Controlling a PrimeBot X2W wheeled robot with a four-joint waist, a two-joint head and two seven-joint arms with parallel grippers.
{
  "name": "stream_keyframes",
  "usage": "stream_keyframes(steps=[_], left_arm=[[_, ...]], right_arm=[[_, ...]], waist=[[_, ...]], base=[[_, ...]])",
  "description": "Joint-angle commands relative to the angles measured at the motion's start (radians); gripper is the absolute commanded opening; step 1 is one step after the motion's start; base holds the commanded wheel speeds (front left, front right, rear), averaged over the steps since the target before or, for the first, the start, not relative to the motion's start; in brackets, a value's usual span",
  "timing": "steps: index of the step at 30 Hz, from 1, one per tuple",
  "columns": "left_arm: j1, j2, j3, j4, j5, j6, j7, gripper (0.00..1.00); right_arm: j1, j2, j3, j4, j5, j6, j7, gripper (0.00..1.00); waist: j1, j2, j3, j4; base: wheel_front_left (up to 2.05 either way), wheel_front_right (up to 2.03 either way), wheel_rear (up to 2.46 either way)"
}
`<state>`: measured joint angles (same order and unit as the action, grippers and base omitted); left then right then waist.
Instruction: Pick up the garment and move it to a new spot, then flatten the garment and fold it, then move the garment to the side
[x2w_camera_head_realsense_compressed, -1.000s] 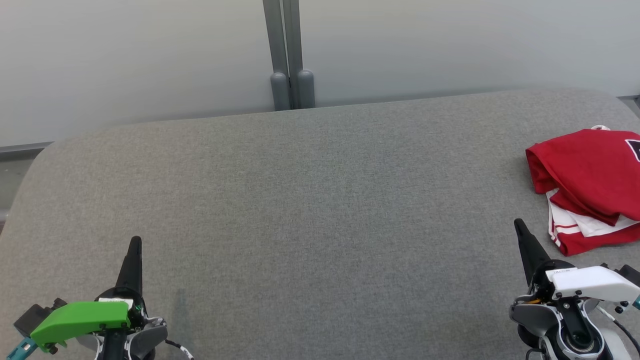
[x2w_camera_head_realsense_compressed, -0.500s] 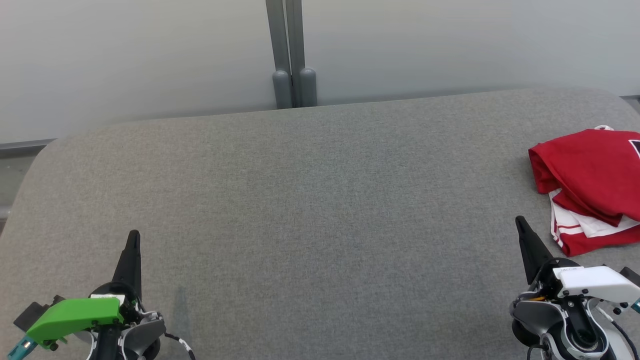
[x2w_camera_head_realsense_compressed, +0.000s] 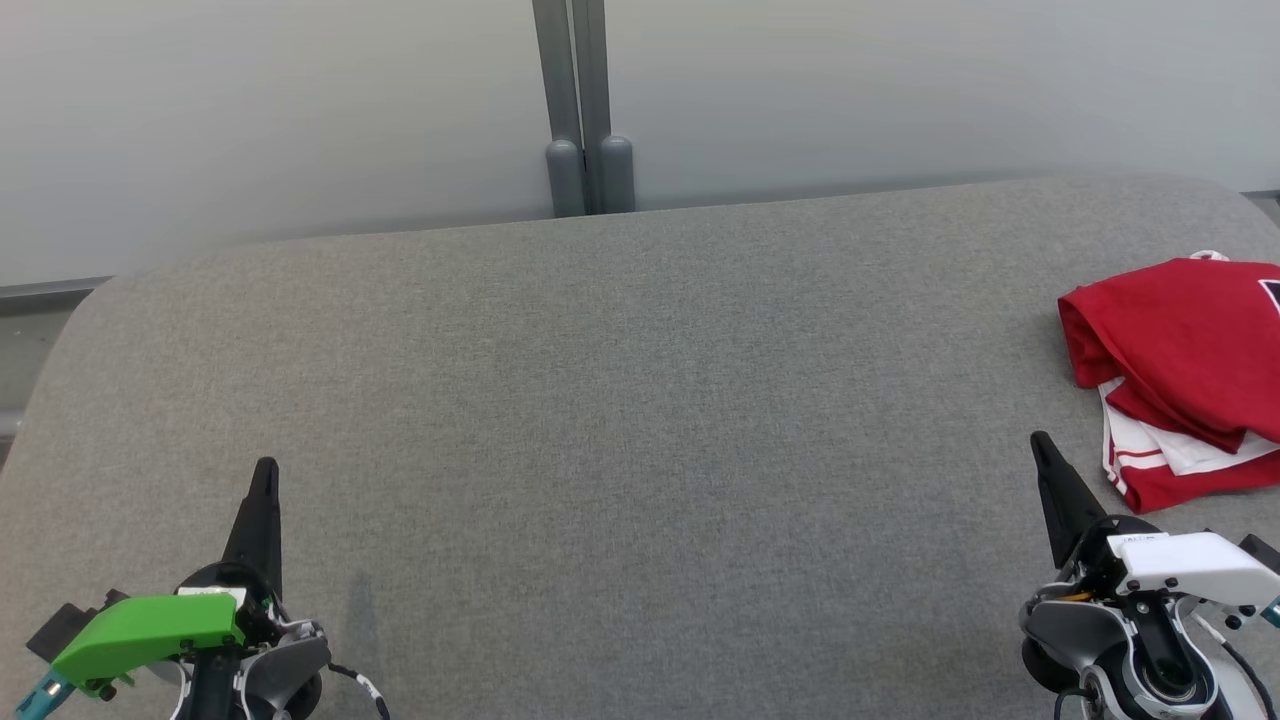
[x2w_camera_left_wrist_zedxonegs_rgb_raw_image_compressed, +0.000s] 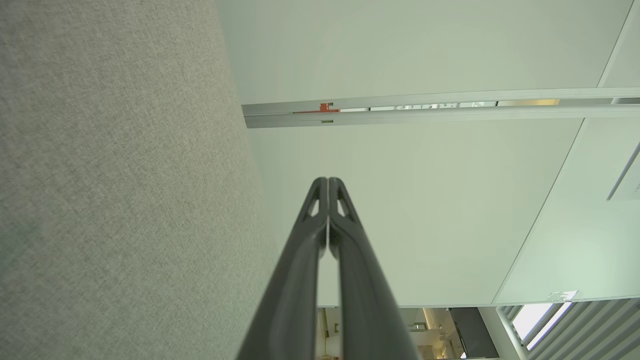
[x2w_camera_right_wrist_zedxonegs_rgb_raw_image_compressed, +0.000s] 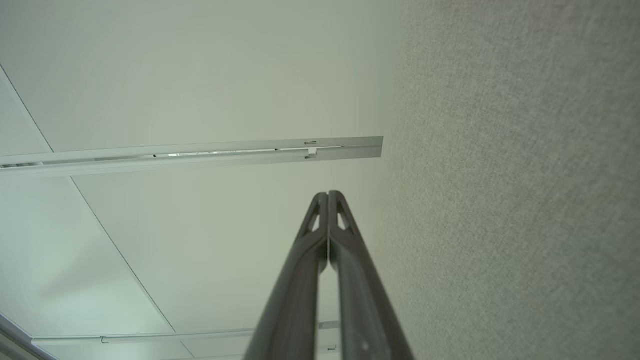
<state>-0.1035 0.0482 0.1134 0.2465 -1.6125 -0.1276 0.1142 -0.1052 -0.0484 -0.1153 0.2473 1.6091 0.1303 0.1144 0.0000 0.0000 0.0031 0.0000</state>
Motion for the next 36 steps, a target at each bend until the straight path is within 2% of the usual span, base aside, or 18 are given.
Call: stream_keyframes(steps=[1, 36], left_arm=[[-0.011, 0.004, 0.003, -0.002, 0.0, -0.006, 0.004, 0.0], [-0.011, 0.004, 0.003, -0.002, -0.001, -0.006, 0.004, 0.0]], right_arm=[[-0.006, -0.001, -0.002, -0.005, 0.006, 0.001, 0.004, 0.0], [-0.005, -0.001, -0.001, -0.006, 0.007, 0.001, 0.003, 0.0]], waist=[[0.0, 0.0, 0.0, 0.0], [0.0, 0.0, 0.0, 0.0]], base=[[0.0, 0.0, 0.0], [0.0, 0.0, 0.0]])
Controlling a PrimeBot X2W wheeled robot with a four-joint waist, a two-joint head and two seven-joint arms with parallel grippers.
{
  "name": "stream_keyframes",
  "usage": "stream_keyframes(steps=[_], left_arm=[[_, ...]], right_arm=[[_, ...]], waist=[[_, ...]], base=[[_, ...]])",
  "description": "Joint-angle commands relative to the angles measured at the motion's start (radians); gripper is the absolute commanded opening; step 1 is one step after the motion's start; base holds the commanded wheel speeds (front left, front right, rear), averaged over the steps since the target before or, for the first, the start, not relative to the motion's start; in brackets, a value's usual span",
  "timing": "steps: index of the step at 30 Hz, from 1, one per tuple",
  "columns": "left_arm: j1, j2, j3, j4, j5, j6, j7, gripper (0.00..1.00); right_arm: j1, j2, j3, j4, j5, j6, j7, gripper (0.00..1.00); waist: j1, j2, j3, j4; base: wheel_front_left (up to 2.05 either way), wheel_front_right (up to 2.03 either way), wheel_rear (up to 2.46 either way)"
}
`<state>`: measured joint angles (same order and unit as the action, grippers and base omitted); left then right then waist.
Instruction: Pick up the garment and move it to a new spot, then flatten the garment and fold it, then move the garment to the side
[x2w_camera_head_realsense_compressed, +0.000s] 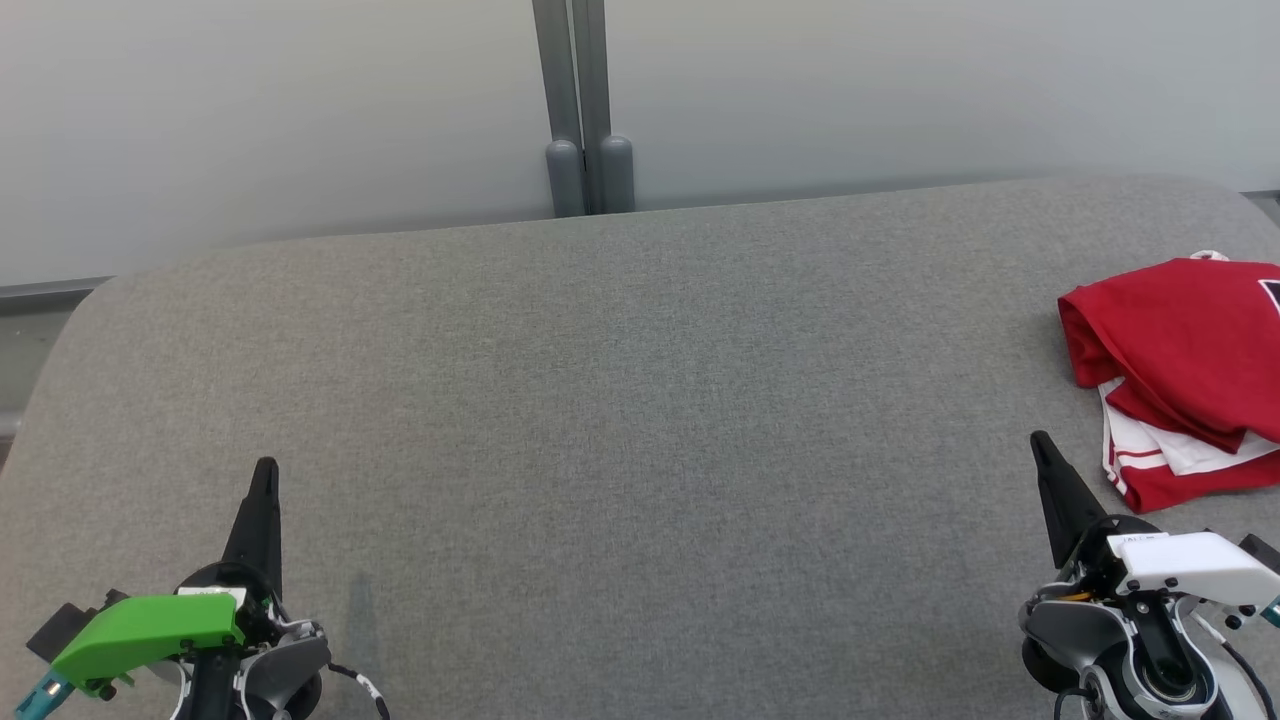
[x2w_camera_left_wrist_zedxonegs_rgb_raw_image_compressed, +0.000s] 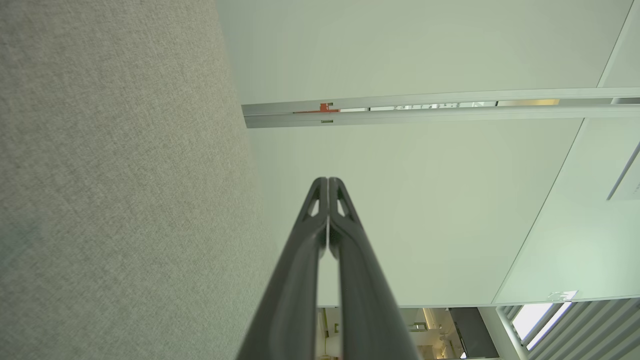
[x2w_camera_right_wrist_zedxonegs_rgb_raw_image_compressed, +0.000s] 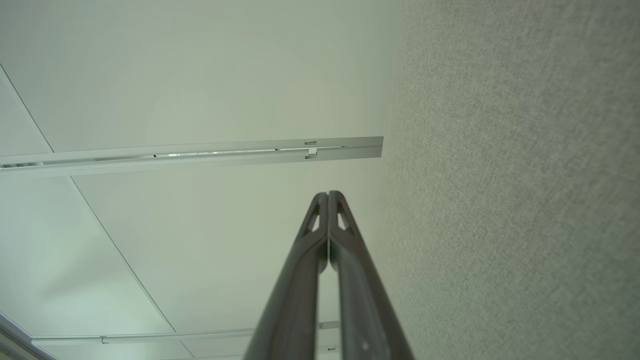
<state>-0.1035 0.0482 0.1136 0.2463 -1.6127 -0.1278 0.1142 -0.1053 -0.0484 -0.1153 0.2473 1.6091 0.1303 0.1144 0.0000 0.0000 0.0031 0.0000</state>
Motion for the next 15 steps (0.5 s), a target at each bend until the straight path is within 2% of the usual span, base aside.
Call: stream_keyframes(steps=[1, 15], left_arm=[[-0.011, 0.004, 0.003, -0.002, 0.0, -0.006, 0.004, 0.0], [-0.011, 0.004, 0.003, -0.002, 0.0, -0.006, 0.003, 0.0]], right_arm=[[-0.005, -0.001, -0.001, -0.006, 0.007, 0.001, 0.003, 0.0], [-0.005, -0.001, -0.001, -0.006, 0.007, 0.001, 0.003, 0.0]], waist=[[0.0, 0.0, 0.0, 0.0], [0.0, 0.0, 0.0, 0.0]], base=[[0.0, 0.0, 0.0], [0.0, 0.0, 0.0]])
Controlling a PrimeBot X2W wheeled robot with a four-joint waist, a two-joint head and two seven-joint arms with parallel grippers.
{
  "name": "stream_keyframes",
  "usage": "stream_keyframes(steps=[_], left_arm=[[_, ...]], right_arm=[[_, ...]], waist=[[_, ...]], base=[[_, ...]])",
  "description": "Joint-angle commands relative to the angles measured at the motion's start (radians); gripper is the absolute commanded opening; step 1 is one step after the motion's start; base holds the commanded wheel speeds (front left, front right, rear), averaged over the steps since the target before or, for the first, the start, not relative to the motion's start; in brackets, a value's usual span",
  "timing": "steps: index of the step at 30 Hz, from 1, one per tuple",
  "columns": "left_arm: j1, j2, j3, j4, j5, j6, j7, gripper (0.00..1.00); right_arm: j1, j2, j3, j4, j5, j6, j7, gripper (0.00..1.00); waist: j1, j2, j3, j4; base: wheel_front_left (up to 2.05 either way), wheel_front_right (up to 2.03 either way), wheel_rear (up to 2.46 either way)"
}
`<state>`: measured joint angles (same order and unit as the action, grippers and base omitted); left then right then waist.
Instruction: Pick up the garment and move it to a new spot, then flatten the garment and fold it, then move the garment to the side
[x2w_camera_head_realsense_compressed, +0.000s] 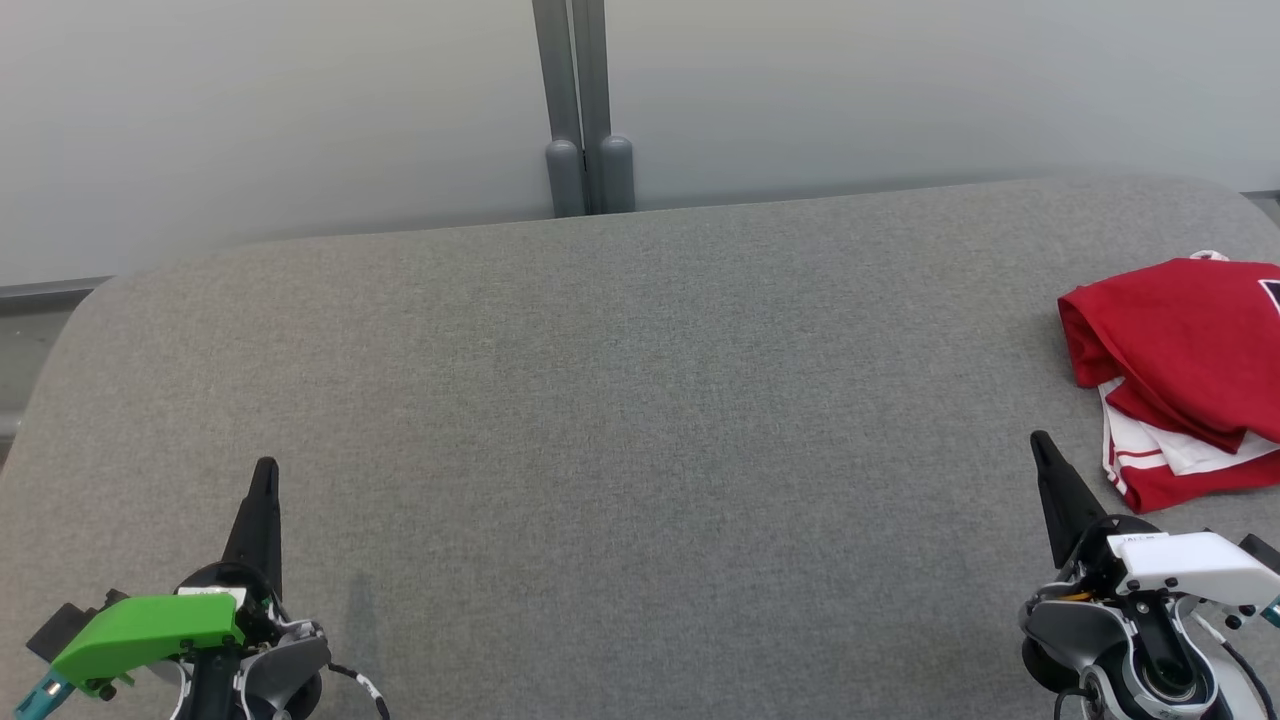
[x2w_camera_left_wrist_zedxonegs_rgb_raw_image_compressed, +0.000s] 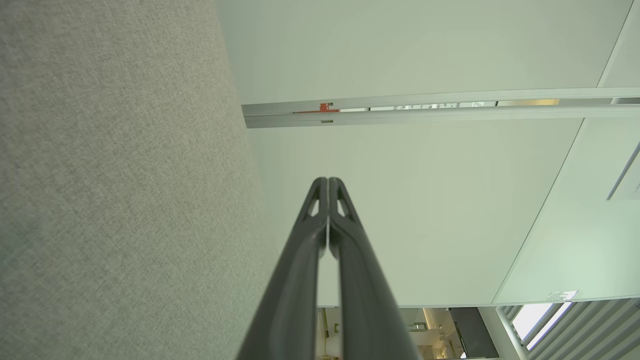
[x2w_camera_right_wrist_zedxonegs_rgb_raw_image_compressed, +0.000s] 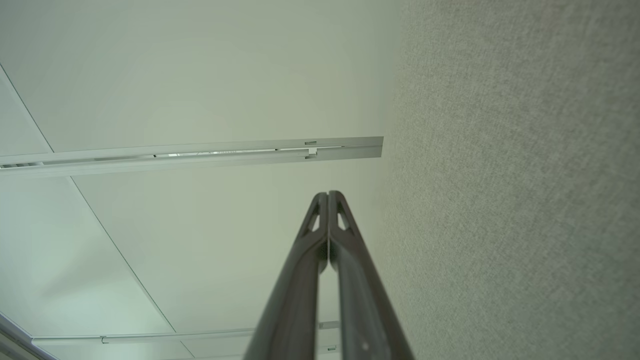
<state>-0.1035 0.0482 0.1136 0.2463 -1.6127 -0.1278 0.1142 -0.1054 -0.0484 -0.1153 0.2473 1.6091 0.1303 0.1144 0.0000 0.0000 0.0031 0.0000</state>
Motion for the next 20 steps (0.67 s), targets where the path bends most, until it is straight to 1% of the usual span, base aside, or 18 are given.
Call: stream_keyframes(steps=[1, 20], left_arm=[[-0.011, 0.004, 0.003, -0.002, 0.0, -0.006, 0.003, 0.0], [-0.011, 0.004, 0.002, -0.002, -0.001, -0.006, 0.003, 0.0]], right_arm=[[-0.005, -0.001, -0.001, -0.006, 0.007, 0.001, 0.003, 0.0], [-0.005, -0.001, -0.001, -0.005, 0.007, 0.001, 0.003, 0.0]], waist=[[0.0, 0.0, 0.0, 0.0], [0.0, 0.0, 0.0, 0.0]], base=[[0.0, 0.0, 0.0], [0.0, 0.0, 0.0]])
